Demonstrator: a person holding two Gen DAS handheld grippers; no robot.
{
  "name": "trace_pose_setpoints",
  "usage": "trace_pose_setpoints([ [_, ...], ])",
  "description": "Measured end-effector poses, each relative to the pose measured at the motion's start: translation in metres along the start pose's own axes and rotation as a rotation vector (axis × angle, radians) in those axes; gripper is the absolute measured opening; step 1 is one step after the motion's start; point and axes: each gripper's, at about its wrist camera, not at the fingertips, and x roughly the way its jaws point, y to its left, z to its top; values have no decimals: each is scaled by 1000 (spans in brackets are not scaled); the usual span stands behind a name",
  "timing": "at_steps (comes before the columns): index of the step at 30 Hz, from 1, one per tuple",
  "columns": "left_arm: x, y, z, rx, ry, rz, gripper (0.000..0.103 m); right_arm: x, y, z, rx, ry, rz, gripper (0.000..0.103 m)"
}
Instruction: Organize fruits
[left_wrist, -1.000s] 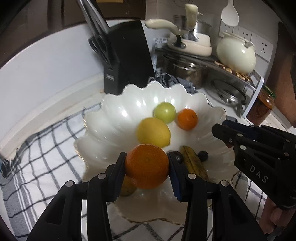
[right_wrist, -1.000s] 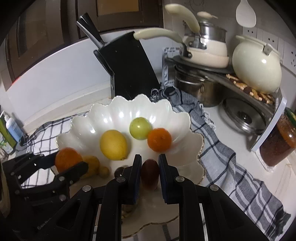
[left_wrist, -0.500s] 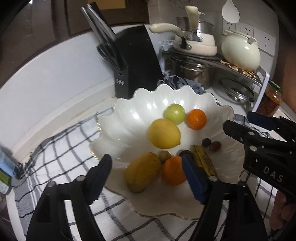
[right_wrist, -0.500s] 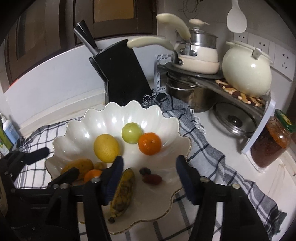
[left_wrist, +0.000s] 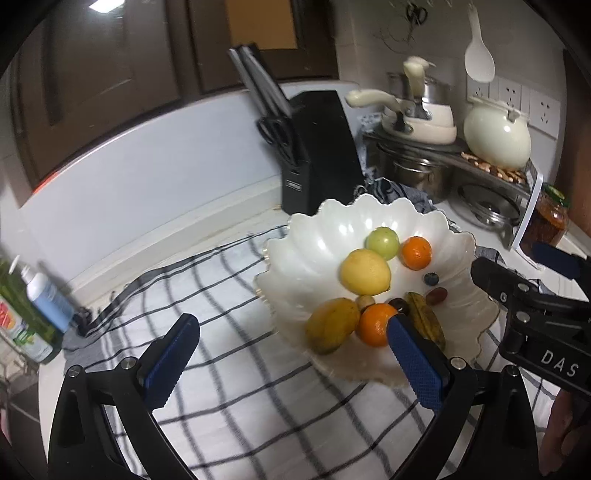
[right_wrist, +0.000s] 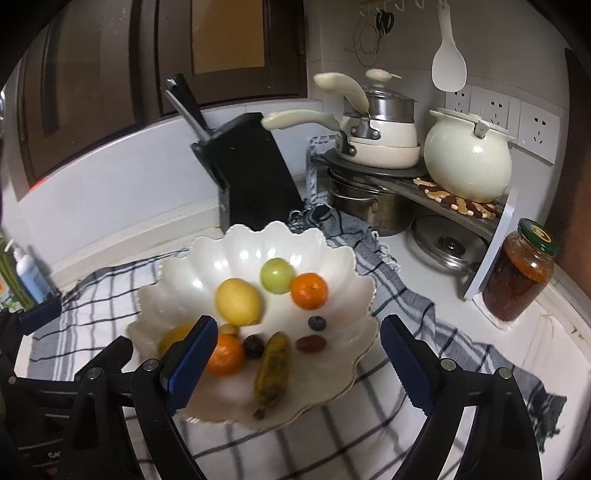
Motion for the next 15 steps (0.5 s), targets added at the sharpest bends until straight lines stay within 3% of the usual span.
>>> trace_pose_setpoints([
  [15,-85,47,-44,-95,-56,86,103,-77,37,-32,-24,-74,-29,91],
])
